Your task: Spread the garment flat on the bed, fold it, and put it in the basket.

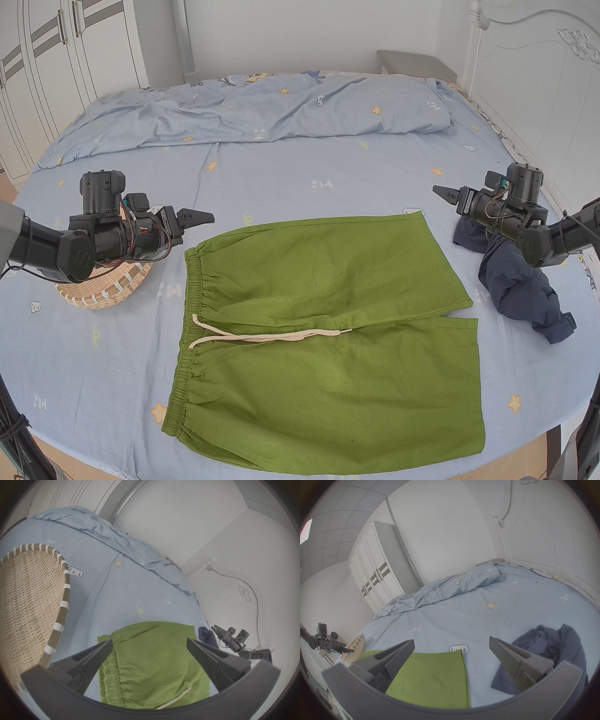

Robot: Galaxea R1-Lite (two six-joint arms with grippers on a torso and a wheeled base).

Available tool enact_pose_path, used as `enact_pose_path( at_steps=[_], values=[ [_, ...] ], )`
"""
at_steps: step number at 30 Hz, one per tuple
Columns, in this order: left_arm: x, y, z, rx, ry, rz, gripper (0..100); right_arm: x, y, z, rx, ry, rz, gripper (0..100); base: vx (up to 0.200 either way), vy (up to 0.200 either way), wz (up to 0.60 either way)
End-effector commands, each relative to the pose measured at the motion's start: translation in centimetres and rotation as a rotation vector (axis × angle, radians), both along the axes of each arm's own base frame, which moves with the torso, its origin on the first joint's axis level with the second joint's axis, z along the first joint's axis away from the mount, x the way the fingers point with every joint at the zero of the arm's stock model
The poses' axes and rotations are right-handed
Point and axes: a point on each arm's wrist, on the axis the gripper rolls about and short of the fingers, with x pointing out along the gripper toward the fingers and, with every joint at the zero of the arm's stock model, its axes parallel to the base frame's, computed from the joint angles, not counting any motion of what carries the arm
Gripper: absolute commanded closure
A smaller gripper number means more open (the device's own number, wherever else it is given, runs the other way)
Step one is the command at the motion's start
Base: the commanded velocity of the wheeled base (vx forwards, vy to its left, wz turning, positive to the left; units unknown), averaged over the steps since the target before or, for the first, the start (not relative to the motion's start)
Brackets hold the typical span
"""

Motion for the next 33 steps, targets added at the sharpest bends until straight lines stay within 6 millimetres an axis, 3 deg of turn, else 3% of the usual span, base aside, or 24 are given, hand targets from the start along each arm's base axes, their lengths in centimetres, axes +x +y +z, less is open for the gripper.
enact_pose_path(
  at_steps=[1,4,5,6,9,10,11,19,25,26,27,29,33],
  values=[
    [-6.0,-0.9,3.2,-0.040,-0.026,-0.030,0,-6.8,-0.8,4.0,0.039,0.035,-0.001,0,0.000,0.000,0.00],
    [-7.4,-0.8,2.7,-0.045,0.001,-0.028,0,-8.4,-1.0,3.6,0.043,0.067,0.006,0,0.000,0.000,0.00],
    [-9.7,-0.5,1.3,-0.058,0.075,-0.020,0,-11.2,-1.1,2.5,0.064,0.138,0.033,0,0.000,0.000,0.00],
    [-11.1,-0.3,0.3,-0.066,0.121,-0.014,0,-12.6,-1.1,1.7,0.082,0.178,0.050,0,0.000,0.000,0.00],
    [-13.6,0.0,-1.3,-0.078,0.194,-0.011,0,-15.0,-1.0,0.2,0.124,0.255,0.074,0,0.000,0.000,0.00],
    [-16.1,0.3,-2.6,-0.089,0.255,-0.004,0,-17.1,-1.0,-1.1,0.159,0.324,0.094,0,0.000,0.000,0.00],
    [-17.4,0.4,-3.4,-0.099,0.290,-0.002,0,-18.2,-1.1,-1.8,0.172,0.360,0.099,0,0.000,0.000,0.00],
    [-25.3,1.3,-6.3,-0.193,0.401,-0.081,0,-26.3,-0.5,-7.4,0.195,0.602,0.164,0,0.000,0.000,0.00],
    [-27.6,1.4,-8.0,-0.191,0.453,-0.115,0,-30.2,-0.2,-8.8,0.196,0.662,0.200,0,0.000,0.000,0.00],
    [-27.6,1.4,-8.0,-0.191,0.453,-0.115,0,-30.2,-0.2,-8.8,0.196,0.662,0.200,0,0.000,0.000,0.00],
    [-27.8,1.4,-8.3,-0.192,0.472,-0.125,0,-31.8,0.0,-9.2,0.197,0.675,0.227,0,0.000,0.000,0.00],
    [-27.5,1.4,-8.7,-0.184,0.504,-0.127,0,-32.9,0.2,-9.6,0.198,0.693,0.254,0,0.000,0.000,0.00],
    [-26.3,1.2,-10.3,-0.134,0.596,-0.140,0,-33.5,0.3,-9.3,0.213,0.689,0.267,0,0.000,0.000,0.00]
  ],
)
